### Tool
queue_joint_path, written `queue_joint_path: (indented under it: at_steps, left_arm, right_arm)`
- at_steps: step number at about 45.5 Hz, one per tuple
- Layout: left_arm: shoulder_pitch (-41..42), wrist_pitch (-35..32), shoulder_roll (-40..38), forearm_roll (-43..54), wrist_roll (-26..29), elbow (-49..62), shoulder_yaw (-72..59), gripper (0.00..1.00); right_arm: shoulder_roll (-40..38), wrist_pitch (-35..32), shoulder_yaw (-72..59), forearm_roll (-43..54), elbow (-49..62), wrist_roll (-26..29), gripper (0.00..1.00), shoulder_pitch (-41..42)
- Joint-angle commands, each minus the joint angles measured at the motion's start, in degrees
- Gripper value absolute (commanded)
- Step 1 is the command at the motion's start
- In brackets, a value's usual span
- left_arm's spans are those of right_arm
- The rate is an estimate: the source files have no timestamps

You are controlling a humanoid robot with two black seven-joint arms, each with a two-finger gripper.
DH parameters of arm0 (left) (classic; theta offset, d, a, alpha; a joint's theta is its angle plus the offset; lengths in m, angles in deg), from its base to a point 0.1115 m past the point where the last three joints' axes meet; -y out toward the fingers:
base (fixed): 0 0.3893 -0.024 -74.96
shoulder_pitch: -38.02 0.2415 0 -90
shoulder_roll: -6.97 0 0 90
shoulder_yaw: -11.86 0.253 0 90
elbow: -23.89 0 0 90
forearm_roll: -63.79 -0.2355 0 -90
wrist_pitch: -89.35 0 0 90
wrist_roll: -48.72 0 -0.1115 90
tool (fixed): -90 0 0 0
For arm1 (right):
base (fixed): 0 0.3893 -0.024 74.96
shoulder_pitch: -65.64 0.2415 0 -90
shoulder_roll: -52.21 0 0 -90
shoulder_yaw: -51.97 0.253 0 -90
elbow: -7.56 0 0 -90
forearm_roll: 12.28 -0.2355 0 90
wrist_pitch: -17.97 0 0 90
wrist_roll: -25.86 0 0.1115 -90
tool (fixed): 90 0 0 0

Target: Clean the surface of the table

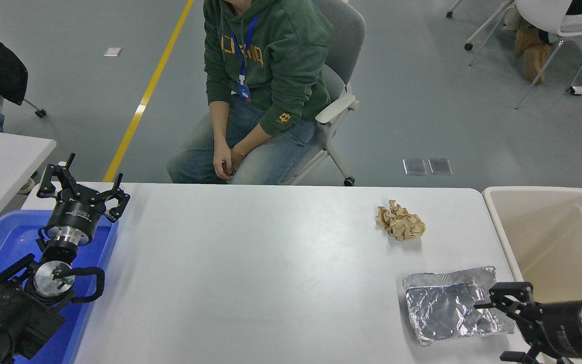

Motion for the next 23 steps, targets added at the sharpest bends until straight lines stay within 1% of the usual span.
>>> queue_joint_path:
  at_steps: [1, 5, 12, 23]
  left_arm:
    - [0.00, 0.00, 0.00, -0.01, 0.00, -0.02, 0.01, 1.00]
    - [0.00, 0.00, 0.00, -0.01, 0.00, -0.02, 0.01, 1.00]
    - [0.00, 0.00, 0.00, -0.01, 0.00, -0.02, 0.01, 1.00]
    - [0.00, 0.00, 0.00, -0.01, 0.00, -0.02, 0.01, 1.00]
  right_arm:
    - [6.08, 8.15, 0.42, -0.88, 1.65, 0.08, 1.00, -0.89]
    - [8.45, 9.91, 1.65, -0.88, 3.14, 0.16, 1.00, -0.98]
    - [11.09, 10.53, 2.44, -0.88, 7.36, 0.16, 1.00, -0.98]
    - [11.80, 10.35, 2.35, -0.70, 9.47, 0.07, 0.97, -2.56]
